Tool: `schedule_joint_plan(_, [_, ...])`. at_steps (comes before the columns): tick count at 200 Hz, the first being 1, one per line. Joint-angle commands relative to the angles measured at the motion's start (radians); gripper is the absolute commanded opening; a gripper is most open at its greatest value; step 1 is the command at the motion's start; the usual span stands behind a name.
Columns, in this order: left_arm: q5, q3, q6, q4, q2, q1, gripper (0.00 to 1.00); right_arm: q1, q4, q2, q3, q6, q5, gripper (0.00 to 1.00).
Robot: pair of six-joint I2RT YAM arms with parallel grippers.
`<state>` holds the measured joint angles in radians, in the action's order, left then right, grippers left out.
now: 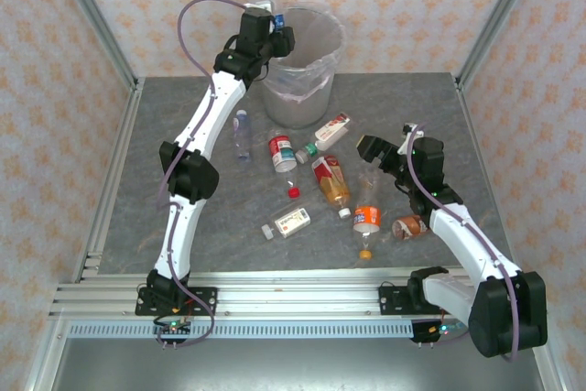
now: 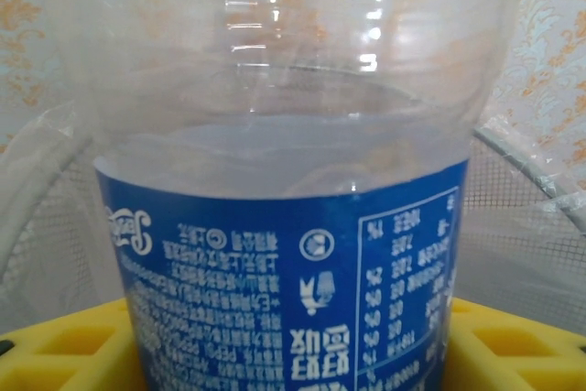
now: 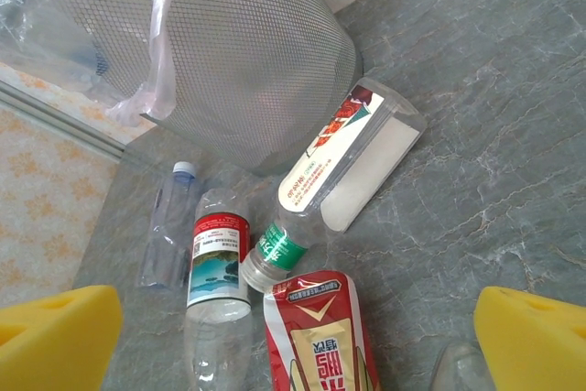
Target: Put the plastic bottles in the bin
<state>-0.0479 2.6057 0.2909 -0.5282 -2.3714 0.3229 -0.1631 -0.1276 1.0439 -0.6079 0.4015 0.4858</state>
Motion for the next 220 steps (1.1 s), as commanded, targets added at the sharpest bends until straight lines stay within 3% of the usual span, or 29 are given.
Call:
schedule_joint_plan(1, [0.024,0.027,0.029,-0.07,0.005,0.006,0.67,-0.006,0.006,-0.018,0.014,-0.02,-0.022,0.99])
schedule_joint_plan(64, [-0.019,0.028,0.063,-0.091,0.053,0.006,0.72,-0.006,0.028,-0.015,0.016,-0.004,-0.082,0.99])
schedule_joint_plan(101, [-0.05,0.028,0.069,-0.126,0.084,0.007,0.84,-0.006,0.048,-0.012,0.013,0.004,-0.11,0.99])
schedule_joint_plan(131, [-0.061,0.028,0.067,-0.142,0.108,0.007,0.86,-0.006,0.062,-0.01,0.007,0.007,-0.127,0.99])
schedule_joint_plan(179, [-0.162,0.02,0.089,-0.193,0.19,0.006,0.89,-0.006,0.234,-0.005,-0.016,0.037,-0.264,0.99])
schedule_joint_plan(198, [-0.193,-0.059,0.101,-0.166,0.257,0.006,0.89,-0.006,0.34,0.003,-0.034,0.037,-0.298,0.99])
schedule_joint_plan(220, [-0.205,-0.272,0.125,-0.04,0.384,0.007,0.9,-0.006,0.451,0.028,-0.066,0.013,-0.269,0.99])
